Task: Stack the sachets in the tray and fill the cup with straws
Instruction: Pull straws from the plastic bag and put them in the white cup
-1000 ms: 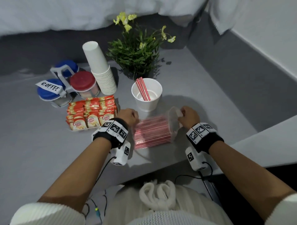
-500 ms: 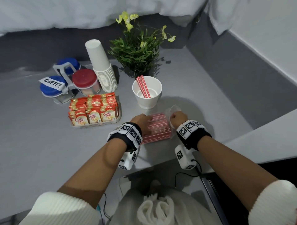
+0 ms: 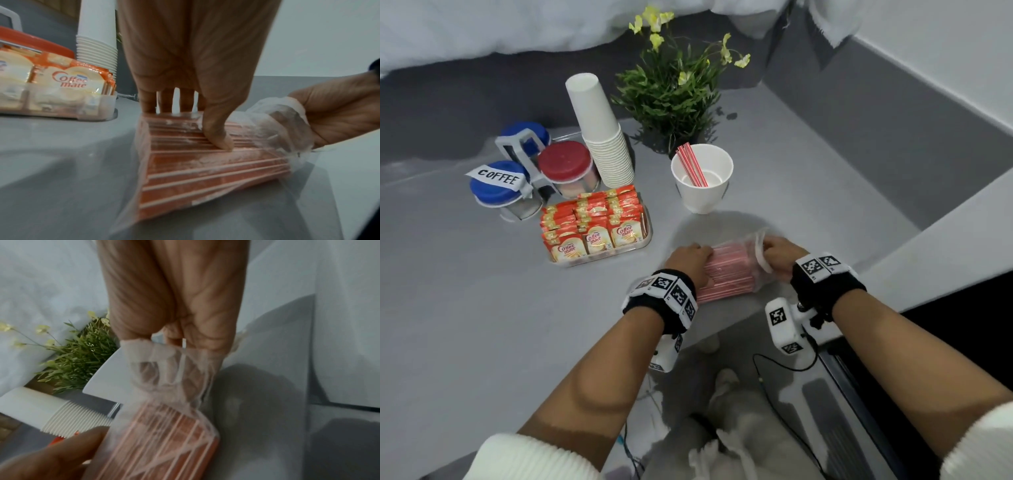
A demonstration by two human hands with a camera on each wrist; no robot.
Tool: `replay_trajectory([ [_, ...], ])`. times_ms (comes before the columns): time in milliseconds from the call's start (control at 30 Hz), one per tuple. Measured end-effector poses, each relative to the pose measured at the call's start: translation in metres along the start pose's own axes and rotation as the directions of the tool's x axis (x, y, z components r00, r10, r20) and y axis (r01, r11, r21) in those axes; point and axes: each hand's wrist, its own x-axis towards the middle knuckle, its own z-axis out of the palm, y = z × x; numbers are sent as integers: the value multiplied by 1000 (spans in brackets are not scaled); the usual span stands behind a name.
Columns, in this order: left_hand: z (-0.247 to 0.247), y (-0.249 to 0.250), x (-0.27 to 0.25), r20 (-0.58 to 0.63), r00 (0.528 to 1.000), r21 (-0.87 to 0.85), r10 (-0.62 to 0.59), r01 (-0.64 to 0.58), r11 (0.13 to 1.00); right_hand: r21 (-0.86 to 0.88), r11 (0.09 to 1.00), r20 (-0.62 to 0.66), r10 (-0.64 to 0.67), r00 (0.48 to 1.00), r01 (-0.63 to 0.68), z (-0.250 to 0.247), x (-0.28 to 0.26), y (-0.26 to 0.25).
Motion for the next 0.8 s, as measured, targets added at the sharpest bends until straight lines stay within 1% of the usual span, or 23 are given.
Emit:
replay_trajectory([
  [67, 5, 0, -4, -40, 999, 23, 15, -14, 1000, 2, 1000, 21, 3, 1000, -3, 3, 12, 19],
  [100, 7, 0, -5, -59, 998, 24, 21, -20, 1000, -12, 1000, 9, 1, 1000, -1, 5, 13, 21],
  [133, 9, -1, -6, -77, 997, 20, 25, -23, 1000, -6, 1000, -7, -10, 1000, 10, 7, 6, 16],
  [233, 12, -2, -8, -118, 993, 15, 25, -24, 1000, 24, 1000, -40, 11, 999, -10, 14, -6, 5],
  [367, 17, -3, -10, -168, 986, 56, 23, -14, 998, 86, 996, -84, -14, 996, 22, 25, -16, 4],
  [433, 19, -2, -12, -184, 983, 71, 24, -11, 997, 55, 998, -130, -33, 991, 40, 29, -22, 3],
  [500, 22, -1, -12, -195, 981, 44, 5, 3, 999, 62, 995, -178, -64, 982, 76, 32, -27, 0],
  [567, 25, -1, -14, -211, 977, 3, -18, 19, 1000, -27, 992, -220, -125, 967, 122, 31, -29, -3],
  [600, 27, 0, -16, -227, 974, -3, -26, 26, 1000, -75, 987, -206, -152, 967, 140, 30, -31, -5],
  [667, 31, 1, -18, -261, 965, -9, -37, 36, 999, -94, 979, -97, -187, 978, 178, 24, -33, -8],
  [733, 35, 2, -21, -298, 953, -8, -44, 44, 999, -70, 974, 5, -218, 976, 217, 19, -38, -8],
  [767, 37, 2, -23, -312, 949, -8, -45, 45, 999, -37, 972, 34, -232, 972, 233, 20, -39, -7],
  [800, 38, 2, -23, -317, 947, -14, -47, 45, 999, -5, 971, 34, -237, 971, 238, 22, -41, -6],
])
